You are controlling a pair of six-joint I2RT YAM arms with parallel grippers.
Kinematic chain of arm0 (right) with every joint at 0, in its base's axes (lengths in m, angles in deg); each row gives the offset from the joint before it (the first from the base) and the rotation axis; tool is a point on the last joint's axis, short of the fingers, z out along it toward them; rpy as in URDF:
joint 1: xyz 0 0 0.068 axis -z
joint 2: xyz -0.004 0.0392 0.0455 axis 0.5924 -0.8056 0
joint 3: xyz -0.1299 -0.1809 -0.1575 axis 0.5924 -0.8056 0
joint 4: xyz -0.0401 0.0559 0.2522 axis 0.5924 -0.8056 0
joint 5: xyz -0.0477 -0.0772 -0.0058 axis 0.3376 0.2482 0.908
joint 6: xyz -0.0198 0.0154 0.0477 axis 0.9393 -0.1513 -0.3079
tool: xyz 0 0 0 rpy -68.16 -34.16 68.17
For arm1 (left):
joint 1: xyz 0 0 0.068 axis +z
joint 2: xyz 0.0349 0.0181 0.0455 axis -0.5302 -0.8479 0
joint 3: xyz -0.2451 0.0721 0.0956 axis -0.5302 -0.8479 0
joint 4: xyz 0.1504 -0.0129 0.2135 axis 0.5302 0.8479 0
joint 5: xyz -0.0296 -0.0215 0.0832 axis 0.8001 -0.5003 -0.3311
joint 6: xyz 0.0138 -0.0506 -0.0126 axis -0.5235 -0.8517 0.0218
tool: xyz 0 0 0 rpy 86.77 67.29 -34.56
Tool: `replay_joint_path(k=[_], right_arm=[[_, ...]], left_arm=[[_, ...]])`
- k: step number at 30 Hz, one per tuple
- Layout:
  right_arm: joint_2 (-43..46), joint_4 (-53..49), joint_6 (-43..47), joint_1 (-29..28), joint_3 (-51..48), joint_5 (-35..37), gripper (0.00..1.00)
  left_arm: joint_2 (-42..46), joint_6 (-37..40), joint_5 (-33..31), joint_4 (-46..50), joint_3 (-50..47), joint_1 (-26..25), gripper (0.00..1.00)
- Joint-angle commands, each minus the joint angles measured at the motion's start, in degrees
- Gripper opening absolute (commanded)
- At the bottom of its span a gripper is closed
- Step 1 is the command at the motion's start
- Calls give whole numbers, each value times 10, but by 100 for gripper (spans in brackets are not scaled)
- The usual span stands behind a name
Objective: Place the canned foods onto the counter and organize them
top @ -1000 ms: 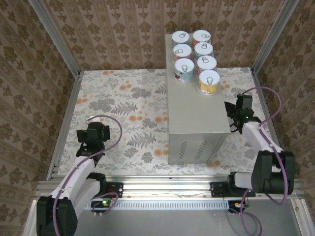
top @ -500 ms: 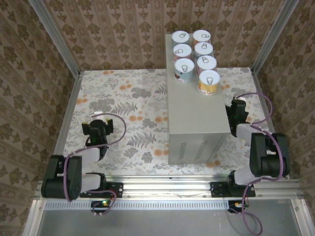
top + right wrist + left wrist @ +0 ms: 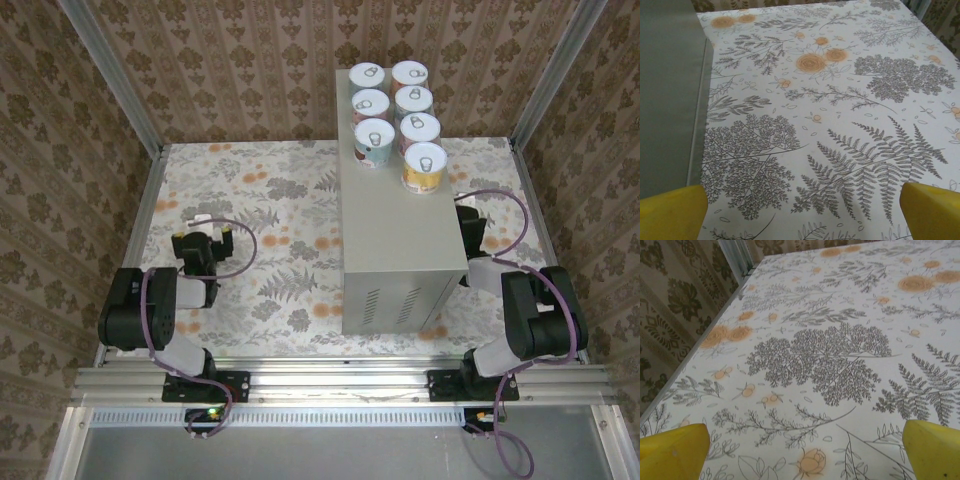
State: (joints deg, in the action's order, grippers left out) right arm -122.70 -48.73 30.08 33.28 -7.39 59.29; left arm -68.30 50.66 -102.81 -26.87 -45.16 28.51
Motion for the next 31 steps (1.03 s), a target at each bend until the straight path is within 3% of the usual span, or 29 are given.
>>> replay_joint_path(k=[1,6,31], right_arm=[[-5,46,16,-7,-12,35,100],[2,127,30,-19,-58,40,100],[2,120,27,-14,-55,28,100]], left_arm=[[2,-3,20,-21,10,6,100],[2,7,18,-23,10,-3,100],[1,12,20,-25,8,-7,100]])
